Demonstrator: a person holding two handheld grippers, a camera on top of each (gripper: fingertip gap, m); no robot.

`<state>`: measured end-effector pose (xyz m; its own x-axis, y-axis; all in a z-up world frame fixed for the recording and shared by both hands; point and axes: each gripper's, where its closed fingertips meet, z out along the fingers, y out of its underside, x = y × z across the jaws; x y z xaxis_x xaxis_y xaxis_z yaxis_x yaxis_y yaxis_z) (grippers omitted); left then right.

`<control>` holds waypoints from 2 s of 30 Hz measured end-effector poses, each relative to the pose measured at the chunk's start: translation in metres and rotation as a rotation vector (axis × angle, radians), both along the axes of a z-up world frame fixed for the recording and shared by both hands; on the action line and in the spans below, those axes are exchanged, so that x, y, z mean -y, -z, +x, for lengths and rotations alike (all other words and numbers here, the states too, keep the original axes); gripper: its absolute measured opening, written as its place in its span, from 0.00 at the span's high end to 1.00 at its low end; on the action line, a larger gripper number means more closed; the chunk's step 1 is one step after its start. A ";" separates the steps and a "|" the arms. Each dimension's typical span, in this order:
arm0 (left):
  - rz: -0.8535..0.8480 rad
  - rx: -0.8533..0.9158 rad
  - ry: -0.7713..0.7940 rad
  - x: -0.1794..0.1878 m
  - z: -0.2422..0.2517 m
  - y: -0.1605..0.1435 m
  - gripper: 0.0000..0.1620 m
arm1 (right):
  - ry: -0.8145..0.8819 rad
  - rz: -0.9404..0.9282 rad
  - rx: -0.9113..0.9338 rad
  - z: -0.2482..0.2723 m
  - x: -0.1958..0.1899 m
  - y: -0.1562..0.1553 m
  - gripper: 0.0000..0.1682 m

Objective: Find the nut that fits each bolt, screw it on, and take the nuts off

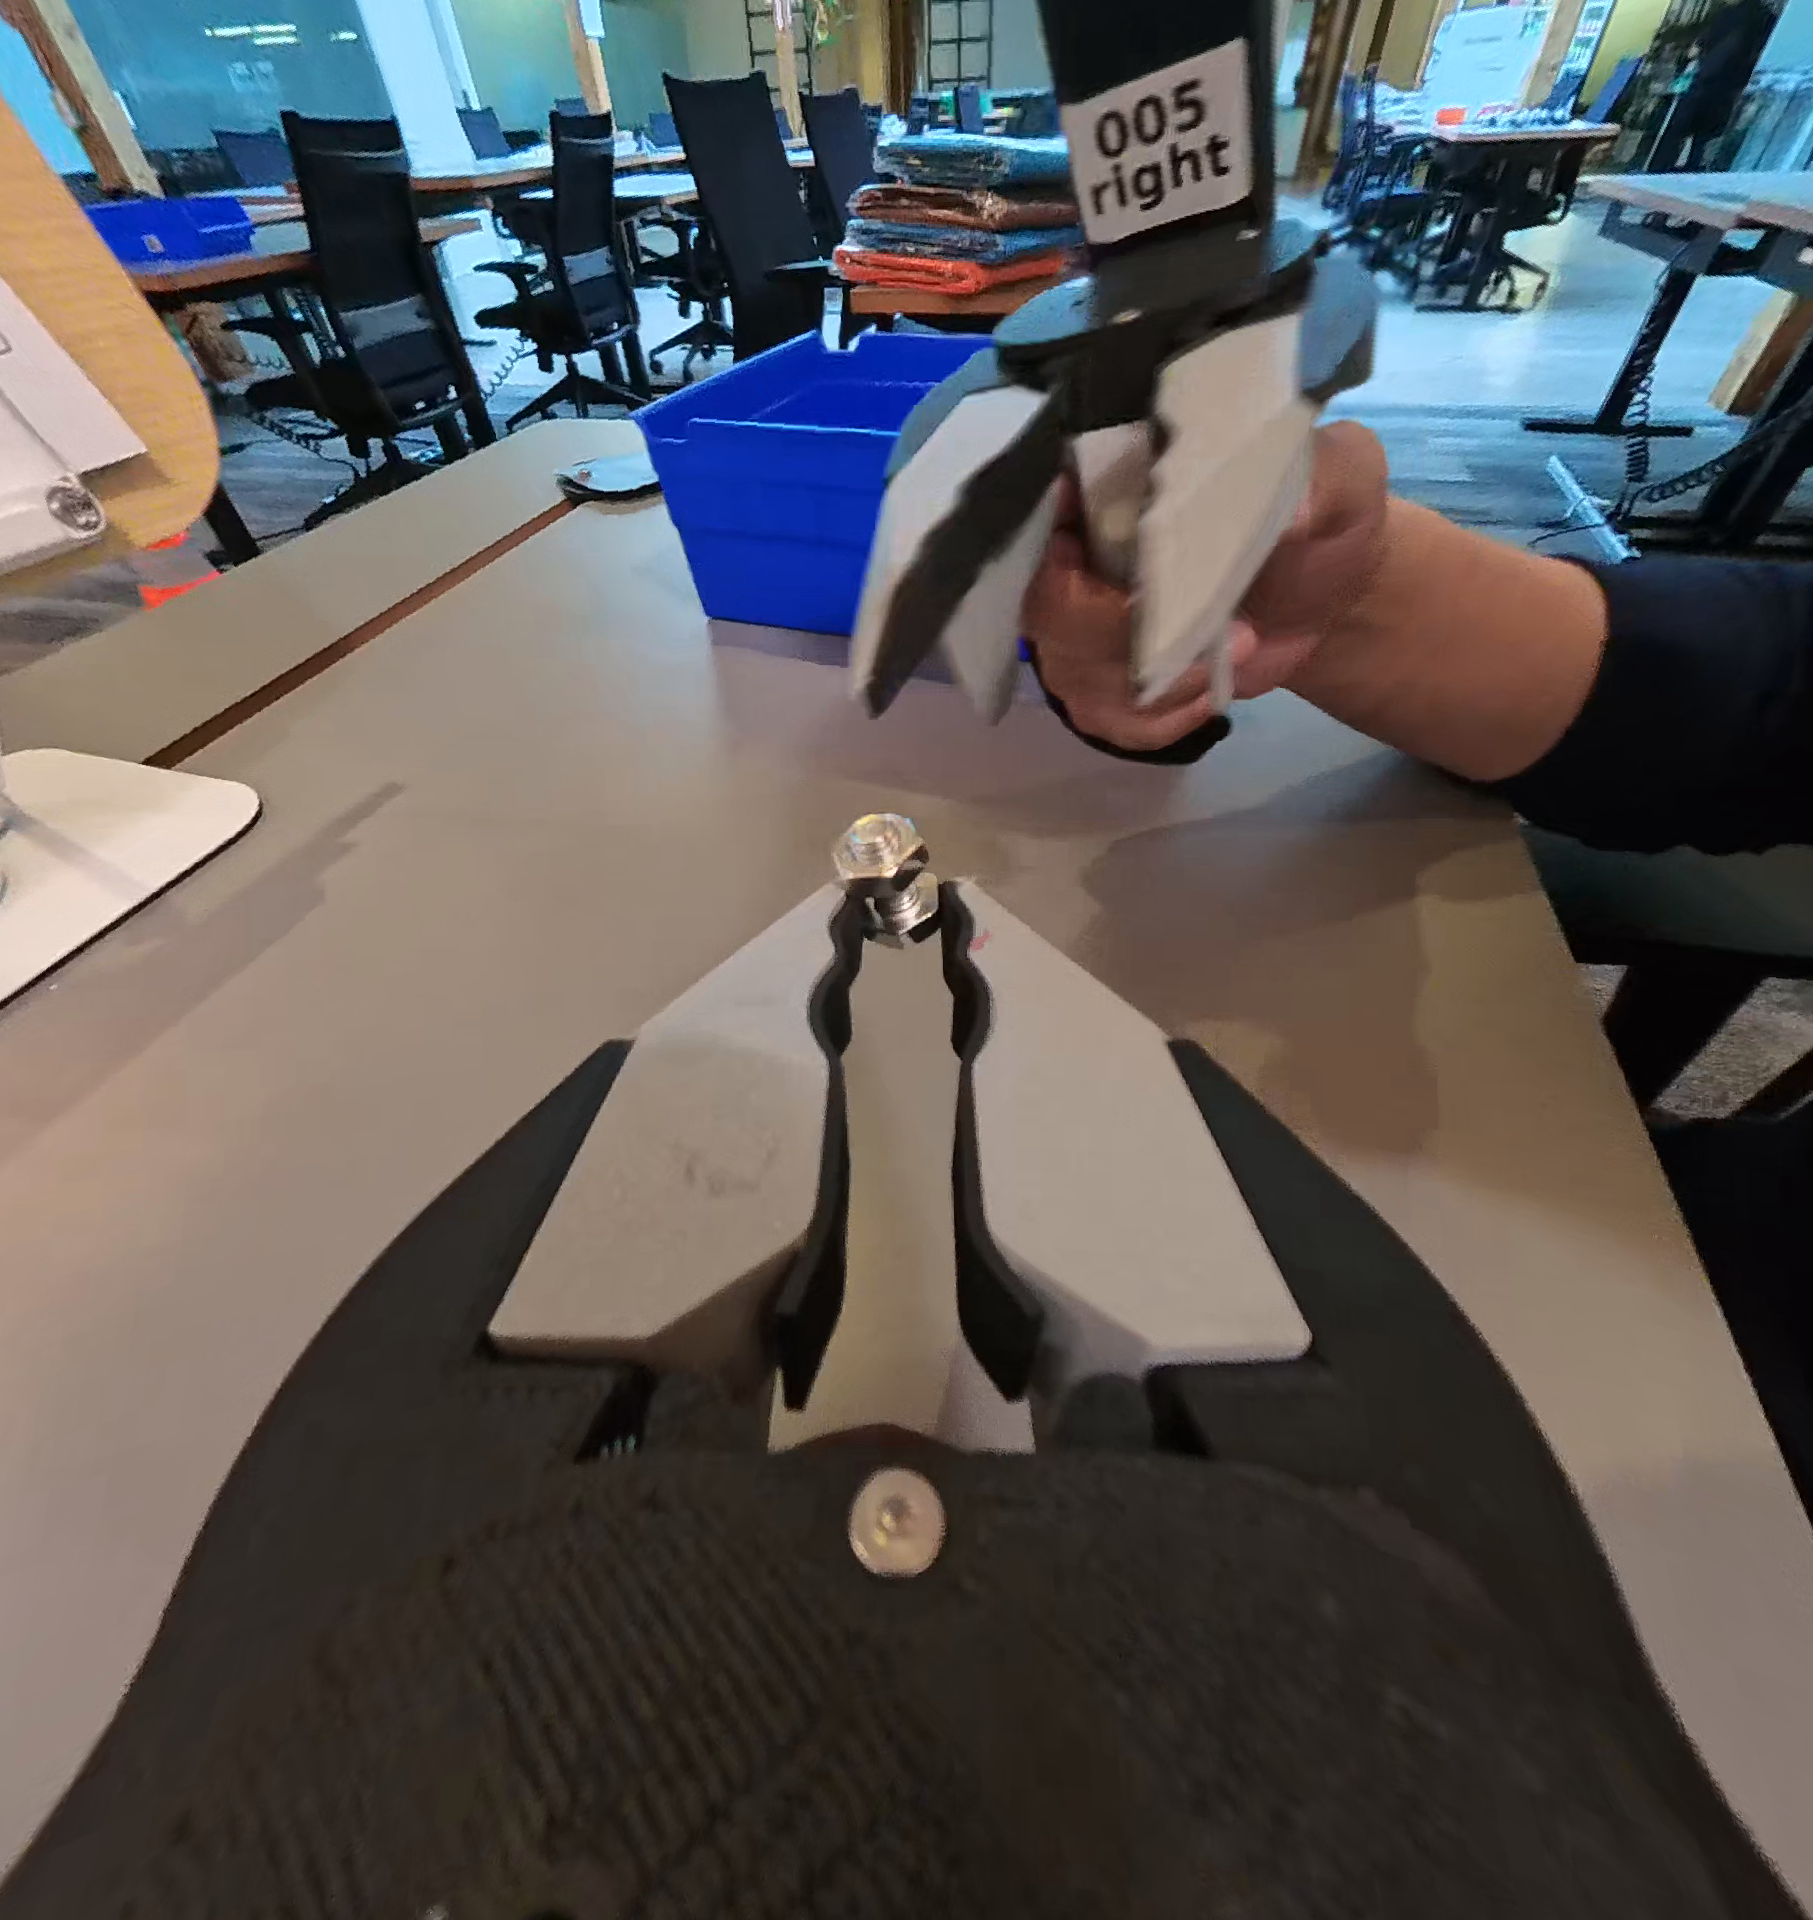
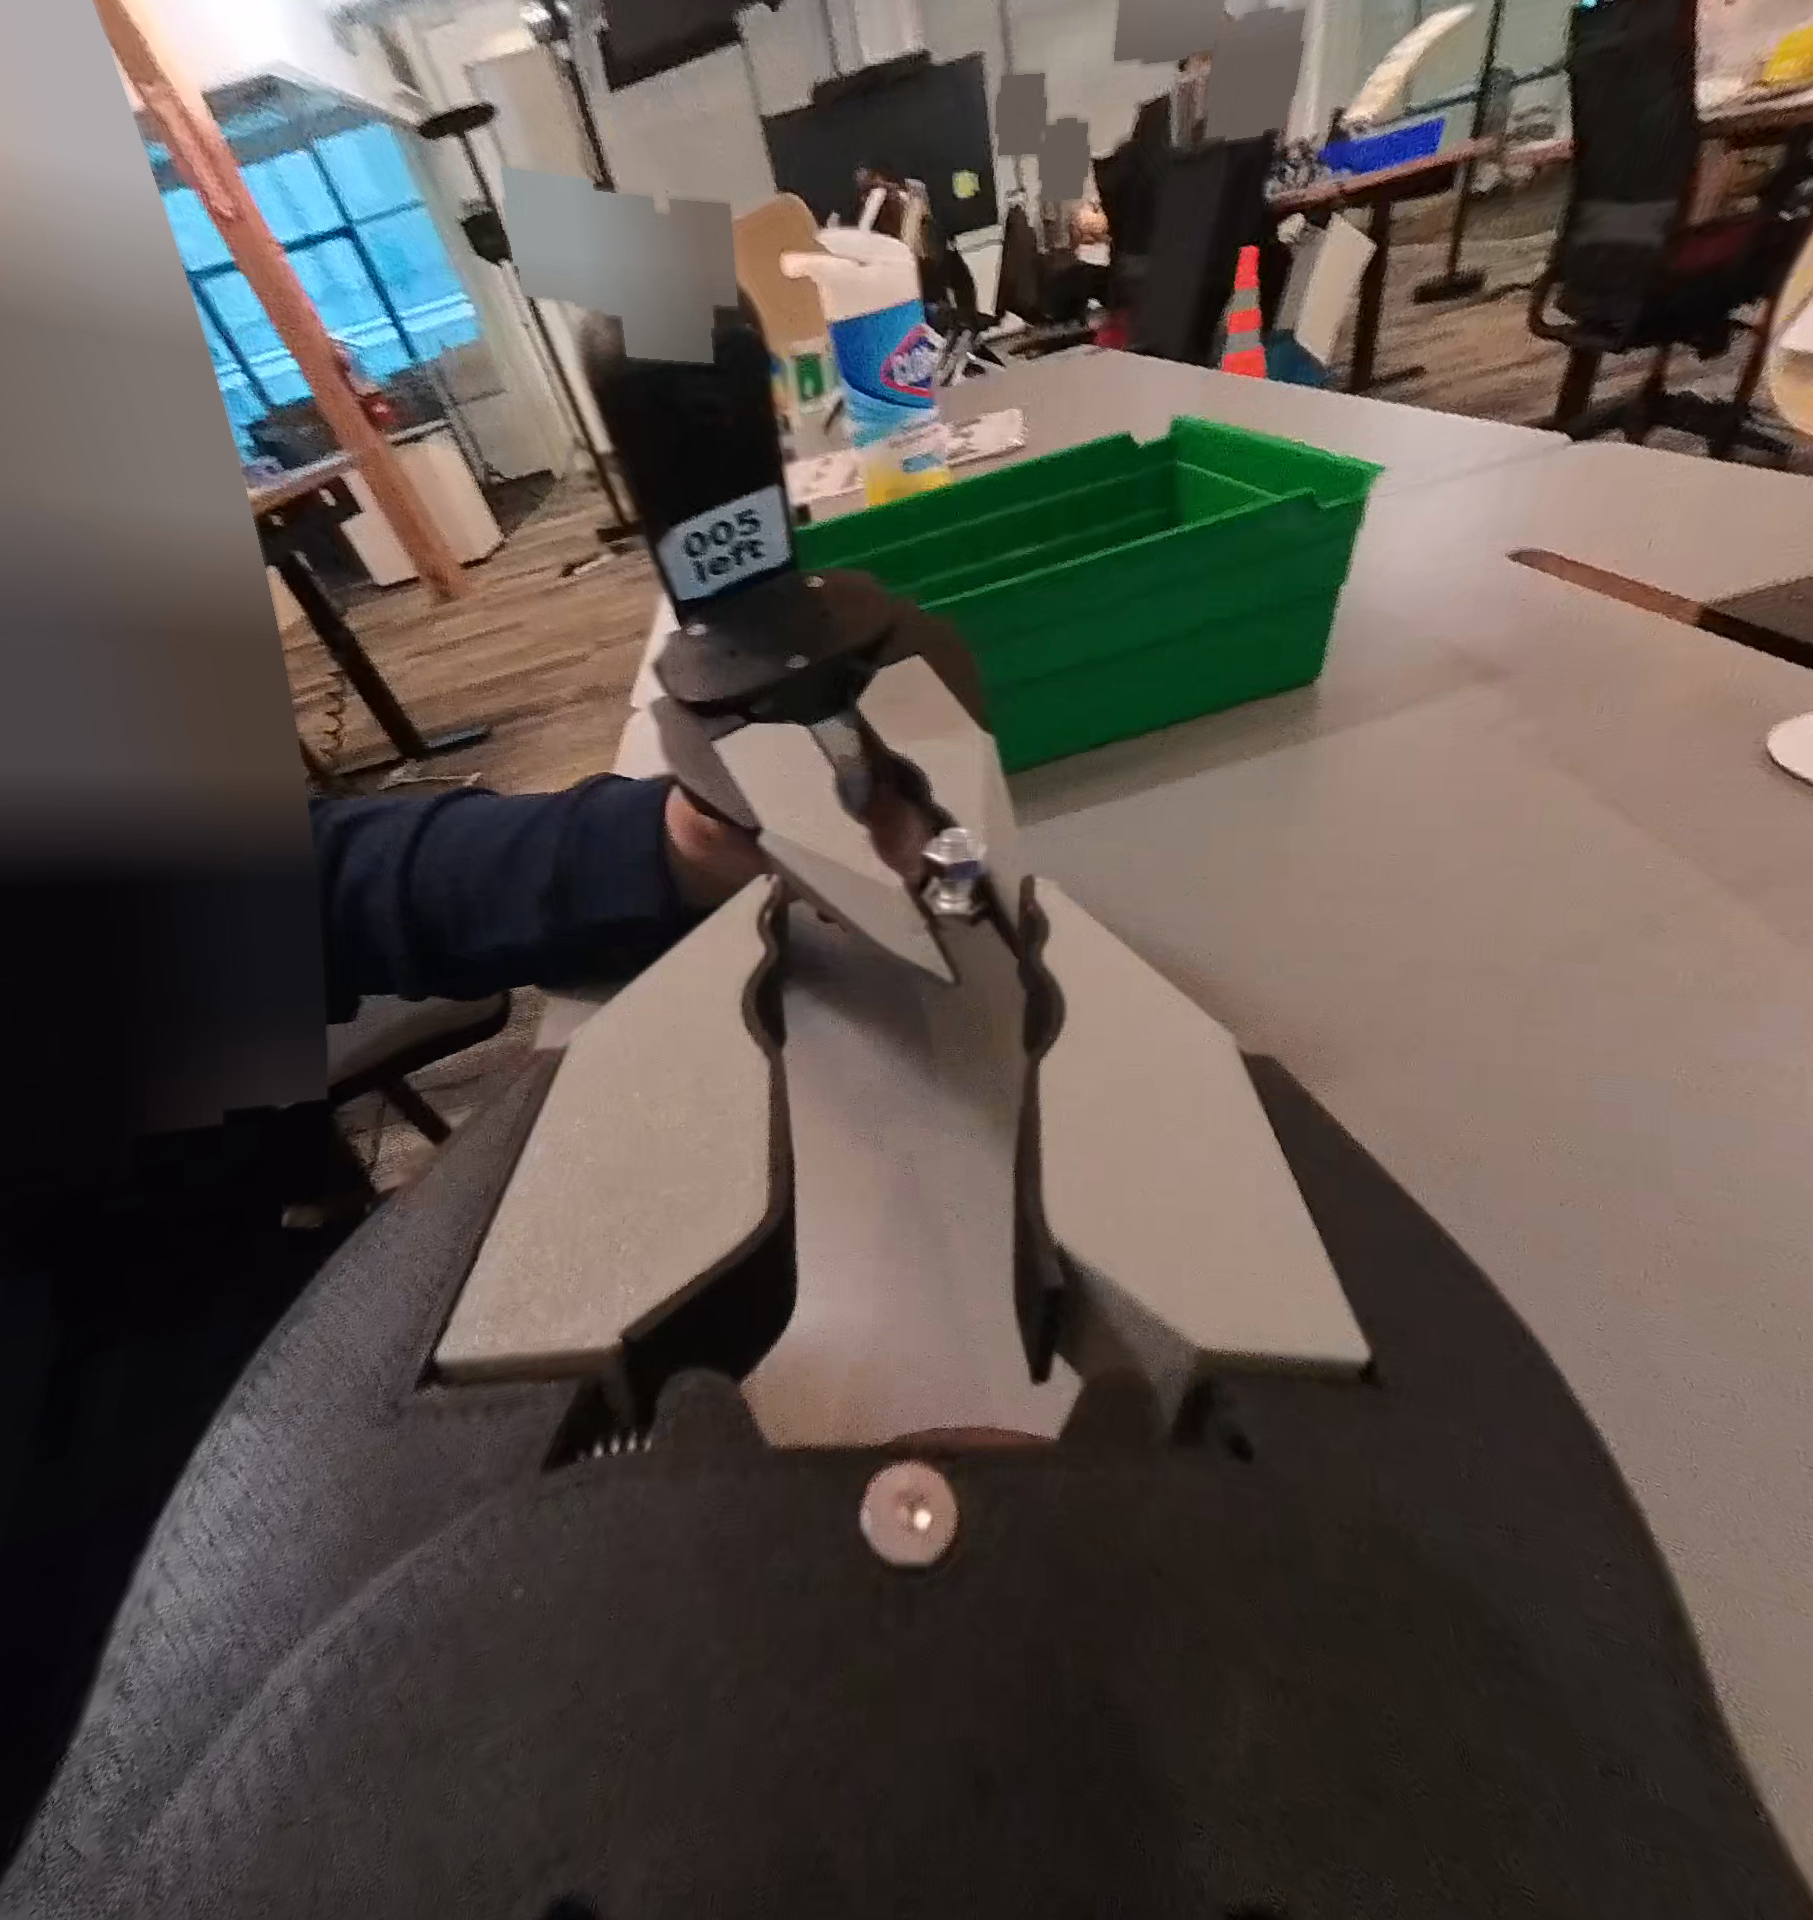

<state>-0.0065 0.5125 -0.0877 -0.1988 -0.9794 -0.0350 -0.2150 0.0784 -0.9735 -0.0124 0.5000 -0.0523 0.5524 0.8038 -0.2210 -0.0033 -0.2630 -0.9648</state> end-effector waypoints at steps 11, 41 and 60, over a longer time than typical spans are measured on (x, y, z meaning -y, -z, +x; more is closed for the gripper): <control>0.080 -0.064 -0.046 0.000 0.008 0.014 0.92 | 0.087 -0.081 0.056 -0.011 -0.023 0.028 0.93; 0.012 -0.039 -0.068 -0.002 0.010 0.009 0.93 | 0.130 -0.074 0.018 -0.001 -0.026 0.018 0.93; 0.021 0.095 -0.089 -0.006 0.003 -0.018 0.92 | 0.093 -0.073 -0.190 0.005 -0.022 -0.017 0.77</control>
<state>-0.0032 0.5184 -0.0696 -0.1060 -0.9919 -0.0698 -0.1288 0.0833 -0.9882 -0.0079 0.5220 -0.0353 0.5667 0.7291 -0.3838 -0.2106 -0.3222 -0.9230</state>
